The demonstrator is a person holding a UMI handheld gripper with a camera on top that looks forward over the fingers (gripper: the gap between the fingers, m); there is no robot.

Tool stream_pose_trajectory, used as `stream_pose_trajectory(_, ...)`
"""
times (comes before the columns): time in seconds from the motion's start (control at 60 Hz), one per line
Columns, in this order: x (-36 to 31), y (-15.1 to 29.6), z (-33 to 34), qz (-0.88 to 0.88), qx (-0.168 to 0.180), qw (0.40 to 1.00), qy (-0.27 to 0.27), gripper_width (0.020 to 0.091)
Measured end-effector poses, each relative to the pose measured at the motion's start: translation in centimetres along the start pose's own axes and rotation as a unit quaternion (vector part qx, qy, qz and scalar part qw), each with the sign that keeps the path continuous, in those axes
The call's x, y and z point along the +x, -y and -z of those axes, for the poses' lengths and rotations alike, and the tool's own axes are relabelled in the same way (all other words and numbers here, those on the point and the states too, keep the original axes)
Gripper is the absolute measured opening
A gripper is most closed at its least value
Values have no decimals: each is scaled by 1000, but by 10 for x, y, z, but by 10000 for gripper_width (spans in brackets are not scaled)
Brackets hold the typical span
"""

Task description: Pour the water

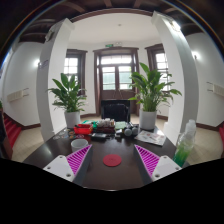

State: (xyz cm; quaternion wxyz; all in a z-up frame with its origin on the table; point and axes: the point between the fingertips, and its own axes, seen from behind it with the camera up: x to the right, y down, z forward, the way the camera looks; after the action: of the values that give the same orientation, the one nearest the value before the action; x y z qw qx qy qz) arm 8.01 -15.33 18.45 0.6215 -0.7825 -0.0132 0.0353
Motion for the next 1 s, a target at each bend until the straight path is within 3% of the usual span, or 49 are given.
stream_pose_trajectory(0.117,35,-33,15,-4,1,1000,-6,840)
stream_pose_trajectory(0.133,23,-11,5,-5,0,1000,-11,840)
stream_pose_trajectory(0.167,56,-41,21,3,2,1000,-26,840)
stream_pose_trajectory(0.25,115,-66,38,26,3,997,-72,840)
stream_pose_trajectory(0.433,220,-79,49,16,6,988,-156,843)
stream_pose_trajectory(0.733,267,-76,-31,-21,9,990,-136,830)
stream_pose_trajectory(0.85,270,-61,-49,-17,38,990,-137,764)
stream_pose_trajectory(0.9,269,-57,-55,-10,47,990,-135,701)
stream_pose_trajectory(0.933,269,-55,-57,-9,52,989,-135,581)
stream_pose_trajectory(1.0,269,-57,-58,-4,54,989,-135,508)
